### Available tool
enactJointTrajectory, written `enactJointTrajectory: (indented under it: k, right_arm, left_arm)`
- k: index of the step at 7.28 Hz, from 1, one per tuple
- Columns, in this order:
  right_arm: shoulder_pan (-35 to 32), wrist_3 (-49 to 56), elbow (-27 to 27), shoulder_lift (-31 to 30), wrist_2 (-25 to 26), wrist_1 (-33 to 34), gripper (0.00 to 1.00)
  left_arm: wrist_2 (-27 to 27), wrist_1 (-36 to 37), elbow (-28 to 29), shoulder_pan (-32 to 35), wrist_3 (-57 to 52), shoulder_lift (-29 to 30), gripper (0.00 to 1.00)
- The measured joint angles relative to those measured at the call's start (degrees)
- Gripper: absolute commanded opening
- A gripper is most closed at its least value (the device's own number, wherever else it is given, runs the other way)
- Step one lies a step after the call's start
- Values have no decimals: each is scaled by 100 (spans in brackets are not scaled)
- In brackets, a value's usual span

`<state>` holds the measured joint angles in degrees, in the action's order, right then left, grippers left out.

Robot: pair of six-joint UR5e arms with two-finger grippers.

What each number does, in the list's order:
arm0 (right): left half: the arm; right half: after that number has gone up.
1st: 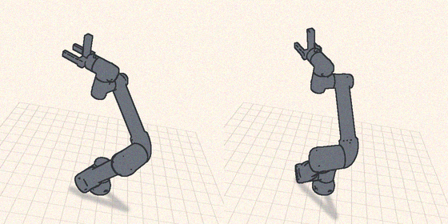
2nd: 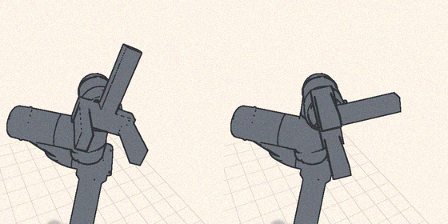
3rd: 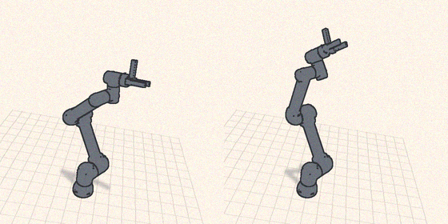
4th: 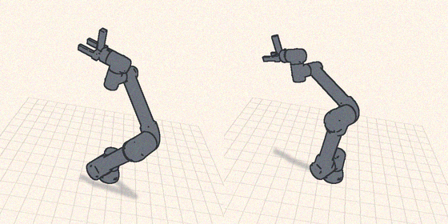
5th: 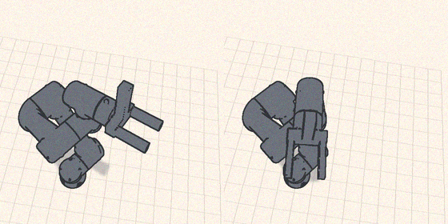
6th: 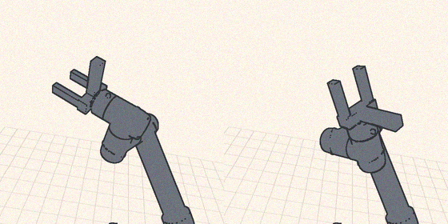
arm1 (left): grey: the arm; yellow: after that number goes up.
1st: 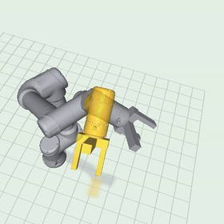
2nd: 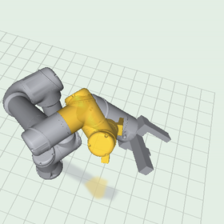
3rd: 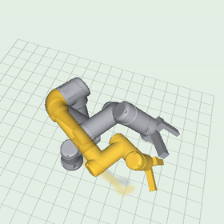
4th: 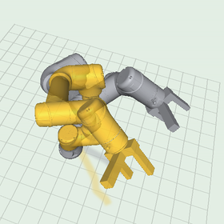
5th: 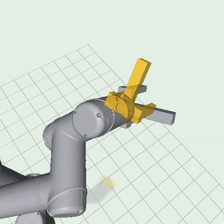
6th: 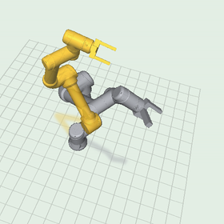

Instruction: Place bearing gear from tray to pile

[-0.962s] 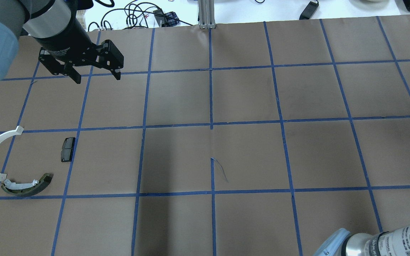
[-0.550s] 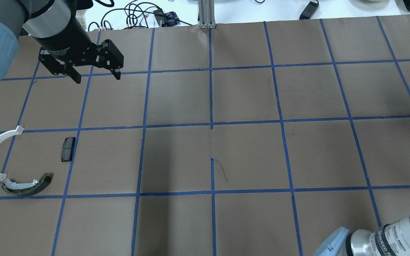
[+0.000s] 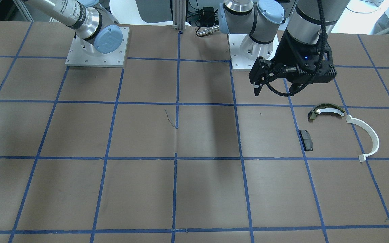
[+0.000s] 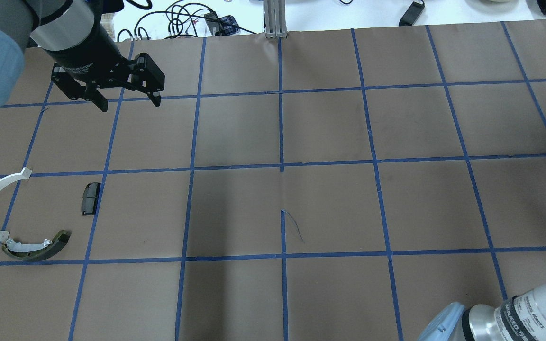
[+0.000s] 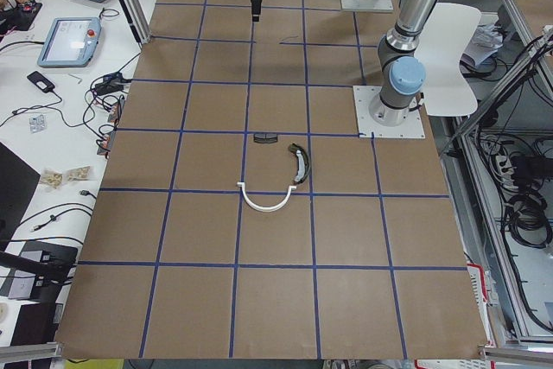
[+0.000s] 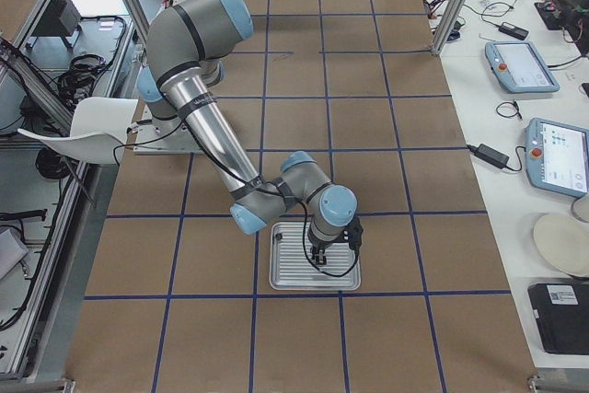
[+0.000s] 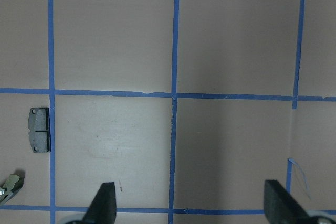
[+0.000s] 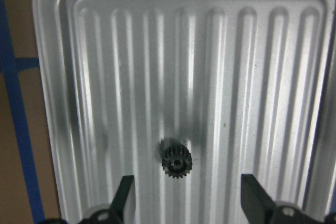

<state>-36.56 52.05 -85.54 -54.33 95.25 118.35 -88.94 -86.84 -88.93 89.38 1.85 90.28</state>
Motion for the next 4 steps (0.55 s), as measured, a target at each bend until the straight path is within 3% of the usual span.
enactJointTrajectory:
  k: [2, 4]
  right_arm:
    - [0, -181, 4, 96, -11, 30, 63]
    - [-8, -271, 8, 119, -17, 30, 62]
  left_arm:
    - [1, 0, -1, 0, 0, 1, 100]
    - [4, 0, -1, 0, 0, 4, 100]
